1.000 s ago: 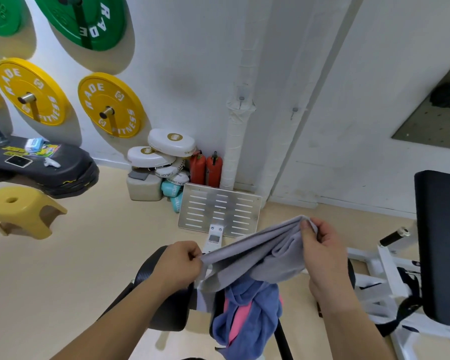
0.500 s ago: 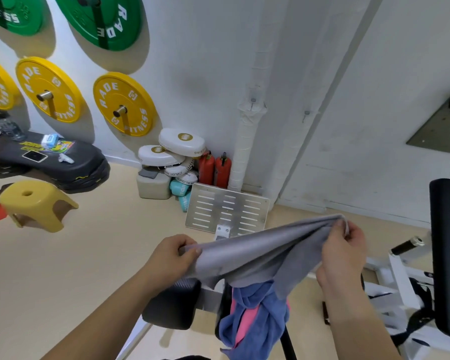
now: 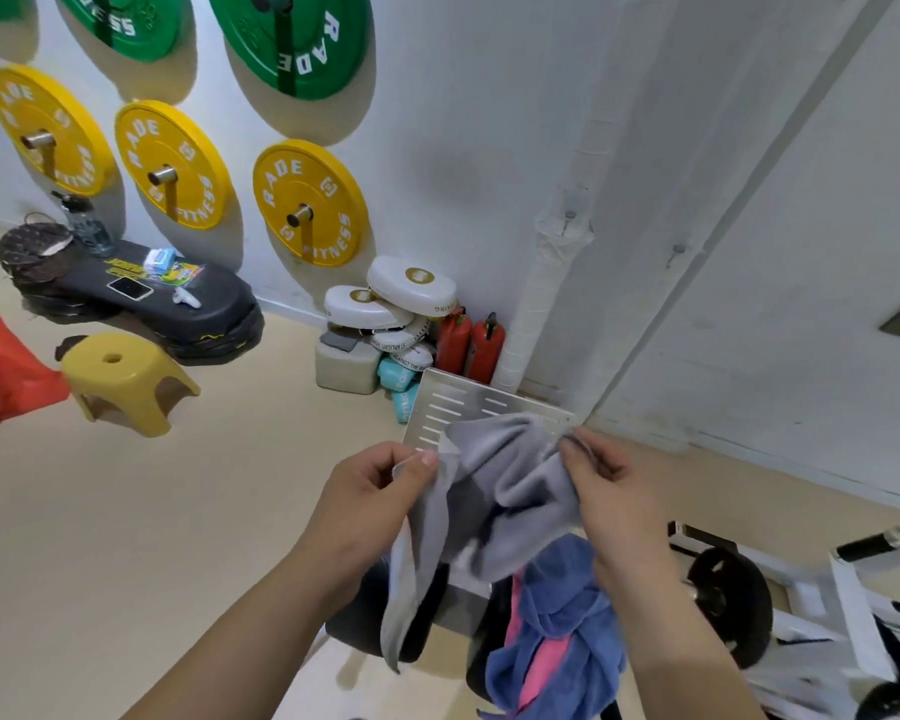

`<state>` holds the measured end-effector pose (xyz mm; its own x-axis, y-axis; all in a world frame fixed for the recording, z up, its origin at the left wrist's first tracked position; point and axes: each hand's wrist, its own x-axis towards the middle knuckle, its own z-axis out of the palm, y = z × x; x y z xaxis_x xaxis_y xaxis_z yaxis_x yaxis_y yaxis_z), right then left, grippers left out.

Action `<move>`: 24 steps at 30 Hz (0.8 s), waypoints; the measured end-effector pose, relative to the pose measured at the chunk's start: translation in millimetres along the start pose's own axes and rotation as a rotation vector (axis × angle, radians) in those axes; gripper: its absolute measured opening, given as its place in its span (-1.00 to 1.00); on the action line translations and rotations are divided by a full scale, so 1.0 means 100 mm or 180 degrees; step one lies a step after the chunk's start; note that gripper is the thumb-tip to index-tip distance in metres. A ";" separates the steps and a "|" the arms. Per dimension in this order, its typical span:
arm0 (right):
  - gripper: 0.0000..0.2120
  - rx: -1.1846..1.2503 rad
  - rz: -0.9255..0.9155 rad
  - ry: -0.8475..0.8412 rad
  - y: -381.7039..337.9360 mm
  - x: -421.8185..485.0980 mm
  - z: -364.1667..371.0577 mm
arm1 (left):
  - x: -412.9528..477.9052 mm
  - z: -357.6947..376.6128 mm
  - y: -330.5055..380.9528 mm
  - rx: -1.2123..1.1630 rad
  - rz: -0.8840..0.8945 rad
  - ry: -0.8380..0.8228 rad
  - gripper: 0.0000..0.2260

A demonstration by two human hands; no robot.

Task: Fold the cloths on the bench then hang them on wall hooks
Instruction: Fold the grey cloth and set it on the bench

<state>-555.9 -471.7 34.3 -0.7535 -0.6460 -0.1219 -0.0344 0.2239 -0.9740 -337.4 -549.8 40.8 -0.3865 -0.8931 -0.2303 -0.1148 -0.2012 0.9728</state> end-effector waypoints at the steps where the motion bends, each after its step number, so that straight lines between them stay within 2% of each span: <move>1: -0.86 0.0023 0.0095 0.0007 0.03 -0.07 0.07 | 0.00 -0.02 -0.07 0.0102 -0.0140 0.0085 -0.72; 3: -0.94 0.0120 0.0278 -0.0052 0.06 -0.23 0.19 | 0.00 -0.04 -0.16 0.0207 -0.0379 0.0148 -0.70; 5: -0.92 0.0228 0.0401 -0.0197 0.06 -0.39 0.32 | -0.02 -0.05 -0.19 0.0065 -0.0456 0.0091 -0.73; 9: -0.92 -0.0089 0.0419 -0.0367 0.09 -0.64 0.61 | -0.02 -0.06 -0.24 -0.0117 -0.0506 -0.0072 -0.79; 13: -0.87 -0.0111 0.0109 -0.0432 0.12 -0.81 0.75 | -0.10 -0.10 -0.22 -0.0374 -0.0786 -0.0601 -0.81; 16: -0.78 -0.0478 -0.0210 -0.0303 0.18 -0.89 0.75 | -0.16 -0.12 -0.24 -0.0495 -0.0785 -0.0878 -0.79; 21: -0.88 -0.0199 -0.0272 -0.0407 0.23 -0.93 0.75 | -0.11 -0.15 -0.26 -0.0785 -0.0800 -0.0659 -0.85; 24: -0.83 -0.0199 -0.0424 -0.0317 0.23 -0.94 0.77 | -0.10 -0.15 -0.26 -0.0782 -0.0805 -0.0553 -0.88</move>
<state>-434.9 -462.2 9.1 -0.6710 -0.7414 -0.0140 -0.1727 0.1746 -0.9694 -316.8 -542.0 18.2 -0.5256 -0.7258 -0.4438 -0.0119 -0.5154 0.8569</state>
